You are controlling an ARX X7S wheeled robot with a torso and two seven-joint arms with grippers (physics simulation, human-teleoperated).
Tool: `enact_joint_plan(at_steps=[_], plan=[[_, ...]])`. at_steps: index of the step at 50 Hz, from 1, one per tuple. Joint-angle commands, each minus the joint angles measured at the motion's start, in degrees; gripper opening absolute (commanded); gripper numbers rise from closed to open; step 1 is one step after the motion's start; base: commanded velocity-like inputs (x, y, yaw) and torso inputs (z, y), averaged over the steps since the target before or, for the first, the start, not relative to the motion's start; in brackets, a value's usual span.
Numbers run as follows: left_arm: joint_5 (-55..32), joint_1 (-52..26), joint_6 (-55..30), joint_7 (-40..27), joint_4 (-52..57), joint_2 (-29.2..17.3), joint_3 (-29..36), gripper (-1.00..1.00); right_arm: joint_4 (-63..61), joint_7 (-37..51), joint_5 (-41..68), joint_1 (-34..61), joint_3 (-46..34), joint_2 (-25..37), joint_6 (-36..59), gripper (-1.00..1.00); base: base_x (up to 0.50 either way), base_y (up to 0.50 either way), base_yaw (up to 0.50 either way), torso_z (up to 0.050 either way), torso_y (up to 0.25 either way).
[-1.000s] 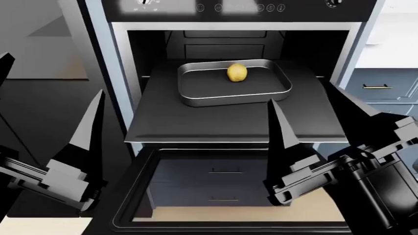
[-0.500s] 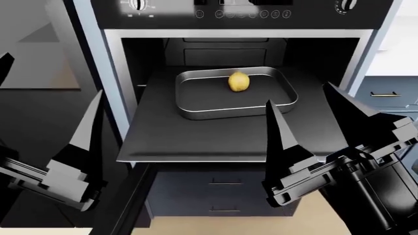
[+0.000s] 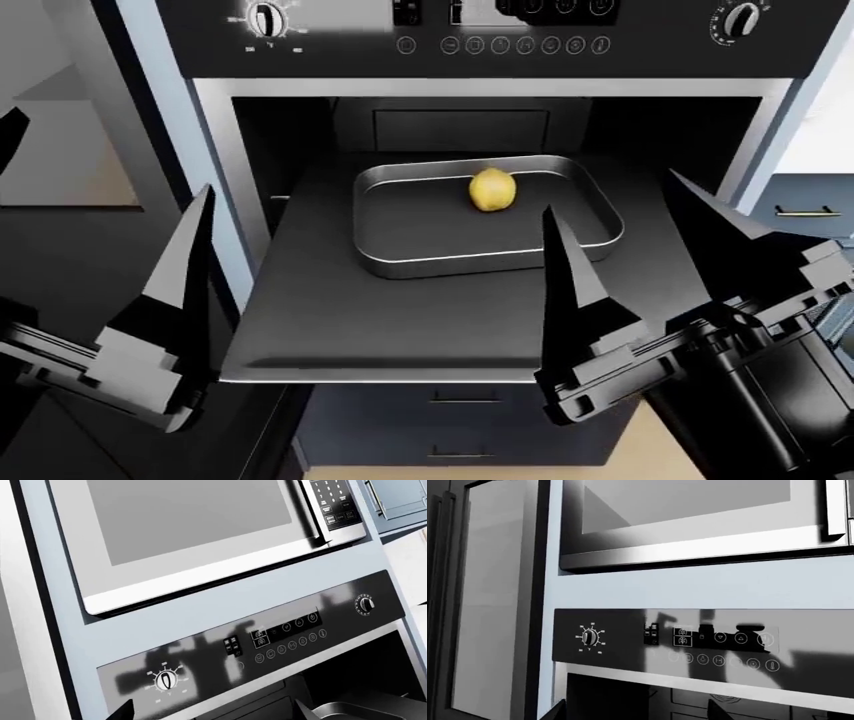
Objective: Pick the potato from the top rack in the oven and place it on the plate on the counter.
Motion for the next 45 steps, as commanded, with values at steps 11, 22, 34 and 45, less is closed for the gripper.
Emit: enact_joint_plan(at_steps=[11,22,34,45], plan=[[0.47,-1.09,0.01,0.03,0.00,0.22,1.59,1.00,0.23,0.13,-0.12,0.41,-0.76,0.11,-0.17,1.00,0.20,0.00,0.00,0.000,0.001],[0.24,-2.46,-0.06,0.12,0.00,0.17,2.60,1.00,0.46,0.11,-0.24,0.26,-0.84,0.25,-0.61,1.00,0.20,0.00,0.00,0.000,0.000],[0.05,-5.14,-0.07,0.06,0.00,0.49,5.21,1.00,0.63,0.23,-0.38,0.67,-1.38,-0.01,-0.55,1.00,0.20,0.00,0.00,0.000,0.001],[0.28,-7.35,0.05,-0.32,0.00,0.90,7.94,1.00,0.90,0.36,-0.90,0.46,-1.94,-0.02,-0.41,1.00,0.09,0.00,0.00,0.000,0.001]])
